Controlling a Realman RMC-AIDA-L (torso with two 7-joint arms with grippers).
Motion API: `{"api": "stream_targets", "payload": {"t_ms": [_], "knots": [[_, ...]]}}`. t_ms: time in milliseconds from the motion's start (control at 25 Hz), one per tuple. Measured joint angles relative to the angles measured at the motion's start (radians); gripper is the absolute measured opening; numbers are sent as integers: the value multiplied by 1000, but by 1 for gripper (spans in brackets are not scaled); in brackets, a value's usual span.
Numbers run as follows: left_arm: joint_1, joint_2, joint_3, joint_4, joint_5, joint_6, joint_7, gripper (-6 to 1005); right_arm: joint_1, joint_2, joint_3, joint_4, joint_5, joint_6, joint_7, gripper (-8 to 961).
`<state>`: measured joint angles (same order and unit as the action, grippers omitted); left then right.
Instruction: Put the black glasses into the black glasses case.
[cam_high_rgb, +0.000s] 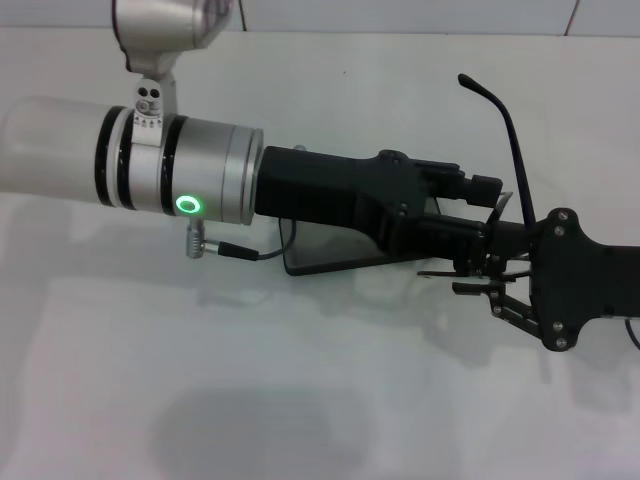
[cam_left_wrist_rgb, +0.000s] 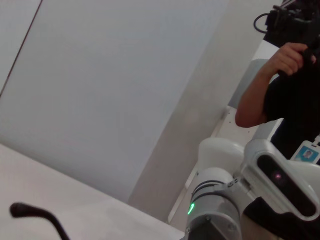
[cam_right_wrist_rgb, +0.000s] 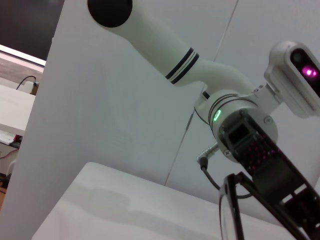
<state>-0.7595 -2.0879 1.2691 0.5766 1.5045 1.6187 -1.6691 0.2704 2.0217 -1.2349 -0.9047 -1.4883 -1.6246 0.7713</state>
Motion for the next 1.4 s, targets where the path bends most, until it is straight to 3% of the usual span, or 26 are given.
{"api": "stream_targets", "payload": {"t_ms": [720, 920, 1080, 1240, 1400], "knots": [[-28, 3, -26, -12, 23, -32, -49, 721, -3, -5, 25, 1, 2, -22, -37, 108], [-17, 12, -91, -12, 38, -44, -43, 720, -13, -8, 99, 14, -7, -202, -98, 107], [-18, 14, -90, -21, 61, -96, -40, 720, -15, -8, 128, 25, -8, -333, -129, 107], [-24, 1, -84, -21, 76, -156, -19, 719, 37, -3, 113, 124, -8, -410, -156, 107], [-28, -10, -82, -37, 43, -202, 48, 718, 172, 0, 81, 335, -3, -422, -169, 107]]}}
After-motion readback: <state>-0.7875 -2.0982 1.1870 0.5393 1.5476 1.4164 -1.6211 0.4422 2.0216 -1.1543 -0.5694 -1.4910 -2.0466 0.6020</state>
